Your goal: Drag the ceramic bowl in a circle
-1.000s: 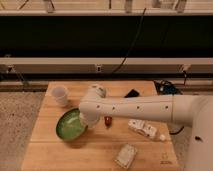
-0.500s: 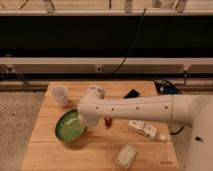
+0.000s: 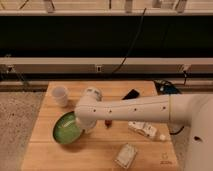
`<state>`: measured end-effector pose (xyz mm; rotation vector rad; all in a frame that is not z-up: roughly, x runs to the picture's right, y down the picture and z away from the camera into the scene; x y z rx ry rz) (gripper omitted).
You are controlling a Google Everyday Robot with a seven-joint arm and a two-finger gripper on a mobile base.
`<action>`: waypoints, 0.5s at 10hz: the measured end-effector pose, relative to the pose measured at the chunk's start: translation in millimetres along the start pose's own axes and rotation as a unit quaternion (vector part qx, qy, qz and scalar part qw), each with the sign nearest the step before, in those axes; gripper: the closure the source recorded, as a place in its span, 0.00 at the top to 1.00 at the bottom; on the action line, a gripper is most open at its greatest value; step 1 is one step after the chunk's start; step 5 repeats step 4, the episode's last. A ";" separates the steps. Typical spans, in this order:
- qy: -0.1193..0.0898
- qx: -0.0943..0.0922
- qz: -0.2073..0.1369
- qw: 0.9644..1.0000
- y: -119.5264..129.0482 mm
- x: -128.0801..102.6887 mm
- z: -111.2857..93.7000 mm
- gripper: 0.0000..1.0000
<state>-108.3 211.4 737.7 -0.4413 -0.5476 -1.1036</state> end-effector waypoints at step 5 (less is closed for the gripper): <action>0.003 0.000 0.000 1.000 -10.8 2.4 2.1 0.03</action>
